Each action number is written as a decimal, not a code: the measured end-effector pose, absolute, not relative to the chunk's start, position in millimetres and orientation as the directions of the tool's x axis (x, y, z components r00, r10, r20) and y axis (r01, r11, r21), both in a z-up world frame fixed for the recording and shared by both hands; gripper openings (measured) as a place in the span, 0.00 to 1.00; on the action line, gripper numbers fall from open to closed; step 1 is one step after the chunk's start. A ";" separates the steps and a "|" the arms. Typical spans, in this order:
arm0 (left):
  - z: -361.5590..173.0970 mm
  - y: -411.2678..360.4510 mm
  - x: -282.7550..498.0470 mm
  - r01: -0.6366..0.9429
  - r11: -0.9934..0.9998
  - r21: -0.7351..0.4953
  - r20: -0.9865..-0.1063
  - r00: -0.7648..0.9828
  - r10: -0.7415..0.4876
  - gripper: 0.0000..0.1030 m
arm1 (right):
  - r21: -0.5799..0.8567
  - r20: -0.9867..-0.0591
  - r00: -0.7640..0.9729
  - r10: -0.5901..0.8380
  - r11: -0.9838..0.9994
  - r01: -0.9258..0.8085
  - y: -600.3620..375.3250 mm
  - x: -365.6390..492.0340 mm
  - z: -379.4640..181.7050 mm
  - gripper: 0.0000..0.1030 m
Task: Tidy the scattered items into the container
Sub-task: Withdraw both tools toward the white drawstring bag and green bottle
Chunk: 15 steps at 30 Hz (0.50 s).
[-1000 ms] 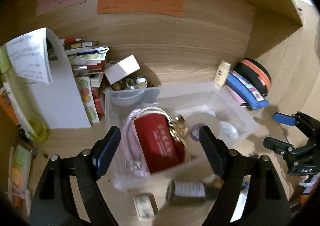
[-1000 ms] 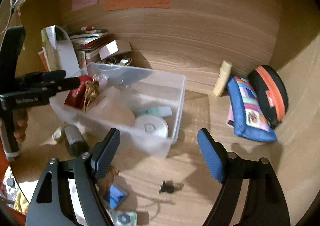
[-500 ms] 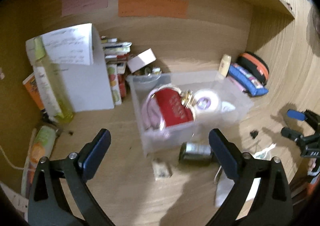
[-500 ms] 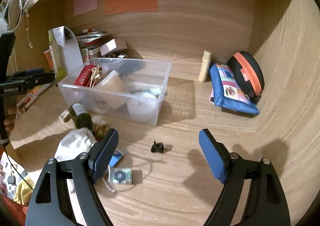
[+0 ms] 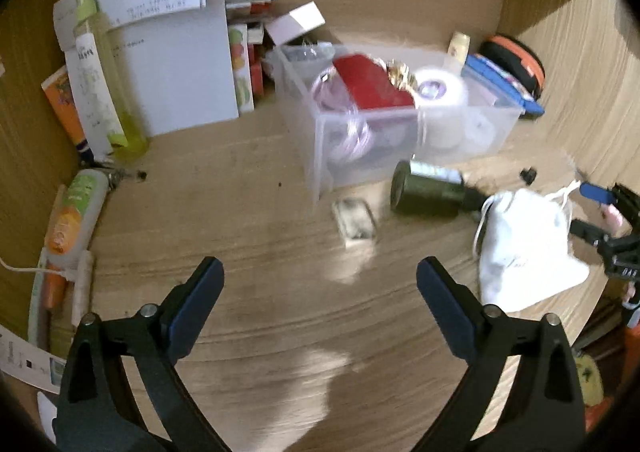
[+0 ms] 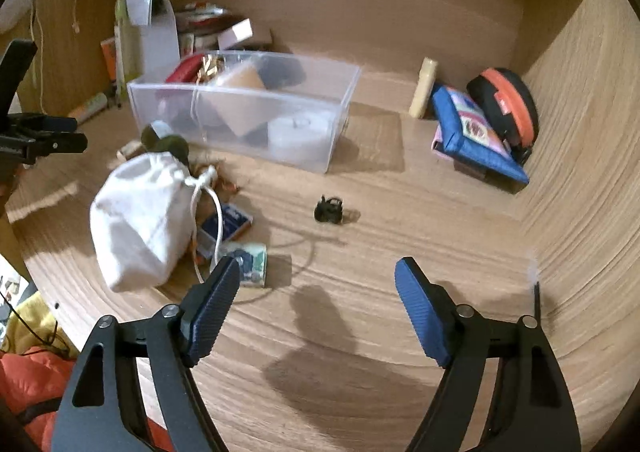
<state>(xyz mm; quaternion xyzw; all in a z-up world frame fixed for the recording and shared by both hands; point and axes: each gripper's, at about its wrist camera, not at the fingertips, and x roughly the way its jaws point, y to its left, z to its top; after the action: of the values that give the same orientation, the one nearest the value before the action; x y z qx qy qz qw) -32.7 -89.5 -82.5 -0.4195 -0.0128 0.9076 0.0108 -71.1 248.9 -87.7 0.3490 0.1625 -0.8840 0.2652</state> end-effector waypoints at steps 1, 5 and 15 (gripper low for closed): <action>-84.8 -88.2 -33.1 -0.013 -1.000 -0.027 -0.766 -0.642 0.029 0.88 | -0.093 -0.708 -0.607 -0.361 -0.804 0.587 247.5 -72.6 -88.8 0.74; -90.9 -81.6 -38.9 -0.031 -1.000 0.000 -0.780 -0.626 0.019 0.79 | -0.059 -0.725 -0.564 -0.395 -0.780 0.623 236.4 -76.4 -93.0 0.74; -101.4 -66.7 -65.4 -0.083 -0.996 0.015 -0.800 -0.599 0.038 0.65 | -0.003 -0.768 -0.475 -0.430 -0.739 0.673 218.7 -79.6 -109.1 0.54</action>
<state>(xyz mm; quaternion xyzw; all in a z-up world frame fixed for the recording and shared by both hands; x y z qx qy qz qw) -65.4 -66.7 -101.4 -0.4466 0.0252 0.8937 0.0341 -79.6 218.7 -109.1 0.3950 0.1543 -0.8447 0.3265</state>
